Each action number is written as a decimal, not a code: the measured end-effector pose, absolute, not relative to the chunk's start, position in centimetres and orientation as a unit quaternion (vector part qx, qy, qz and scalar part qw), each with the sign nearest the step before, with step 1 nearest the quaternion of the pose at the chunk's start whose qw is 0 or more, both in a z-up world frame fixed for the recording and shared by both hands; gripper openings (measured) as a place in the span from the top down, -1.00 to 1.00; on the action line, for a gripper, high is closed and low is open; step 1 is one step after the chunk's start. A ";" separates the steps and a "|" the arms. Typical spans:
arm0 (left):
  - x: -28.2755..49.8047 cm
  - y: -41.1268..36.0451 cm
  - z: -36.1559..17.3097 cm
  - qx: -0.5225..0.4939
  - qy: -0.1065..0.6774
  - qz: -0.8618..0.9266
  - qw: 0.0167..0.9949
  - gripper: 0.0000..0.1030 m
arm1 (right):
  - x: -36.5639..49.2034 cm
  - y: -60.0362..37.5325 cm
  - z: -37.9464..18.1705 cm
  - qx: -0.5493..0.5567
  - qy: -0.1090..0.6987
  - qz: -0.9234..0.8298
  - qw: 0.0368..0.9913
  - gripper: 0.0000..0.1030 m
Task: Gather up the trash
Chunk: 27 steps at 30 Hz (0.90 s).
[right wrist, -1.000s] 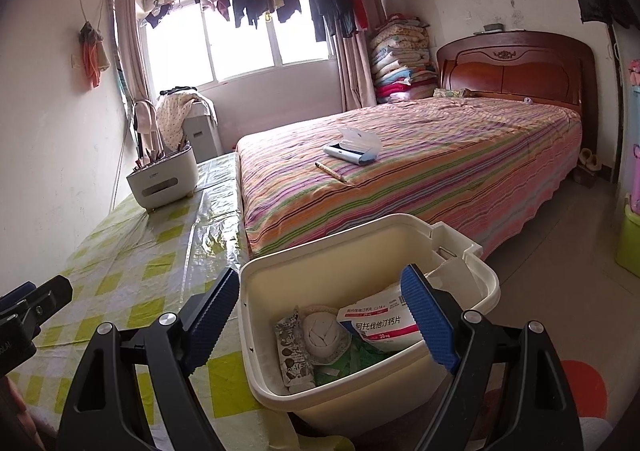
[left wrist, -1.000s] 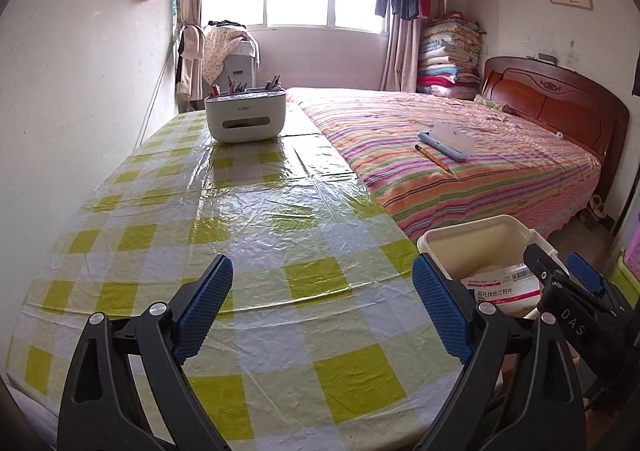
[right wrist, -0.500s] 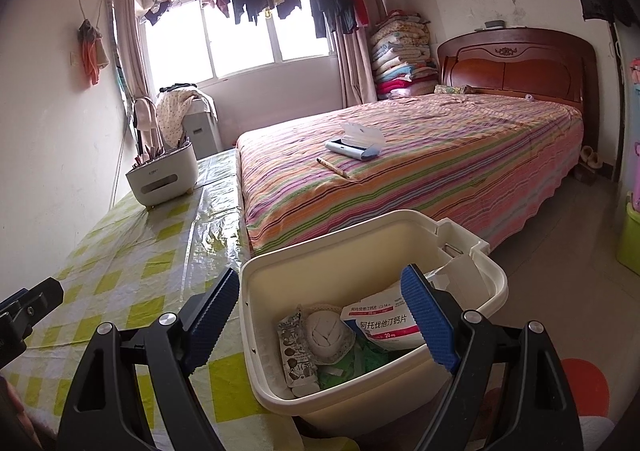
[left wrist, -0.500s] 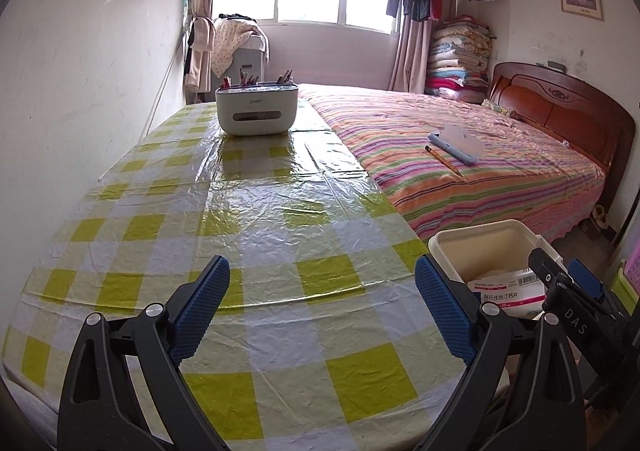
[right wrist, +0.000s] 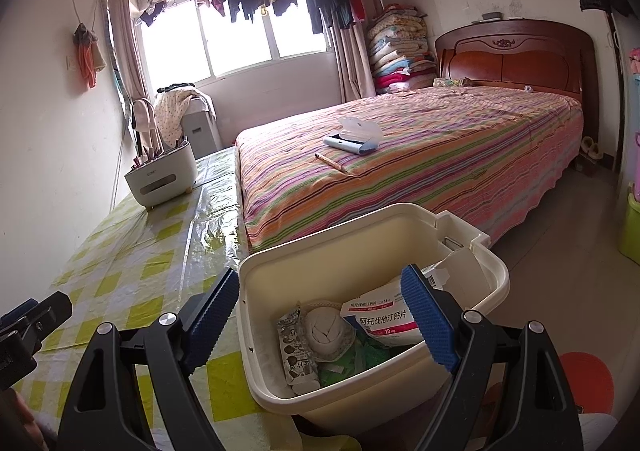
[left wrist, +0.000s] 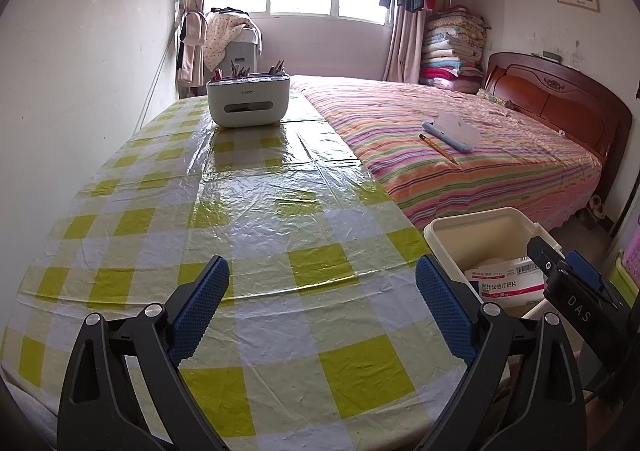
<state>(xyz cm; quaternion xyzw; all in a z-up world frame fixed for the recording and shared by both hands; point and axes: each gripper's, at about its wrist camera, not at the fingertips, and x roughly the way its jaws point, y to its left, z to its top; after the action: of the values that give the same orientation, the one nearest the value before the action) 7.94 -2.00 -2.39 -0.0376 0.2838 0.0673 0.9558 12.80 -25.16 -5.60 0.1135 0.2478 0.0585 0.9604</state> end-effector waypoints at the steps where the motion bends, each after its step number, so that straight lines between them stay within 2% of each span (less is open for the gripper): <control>1: 8.0 -2.1 -2.4 -0.037 0.285 0.066 0.956 -0.80 | 12.8 -25.2 -5.6 0.115 0.249 0.060 0.960 -0.57; 27: 8.5 -3.2 -3.8 -0.021 0.300 0.053 0.952 -0.80 | 12.7 -25.6 -5.6 0.133 0.247 0.074 0.957 -0.57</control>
<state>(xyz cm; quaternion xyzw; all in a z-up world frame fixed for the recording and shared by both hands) 8.50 -3.18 -3.79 -0.0210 0.3004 0.0534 0.9521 12.74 -25.63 -5.59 0.1330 0.2470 0.0739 0.9570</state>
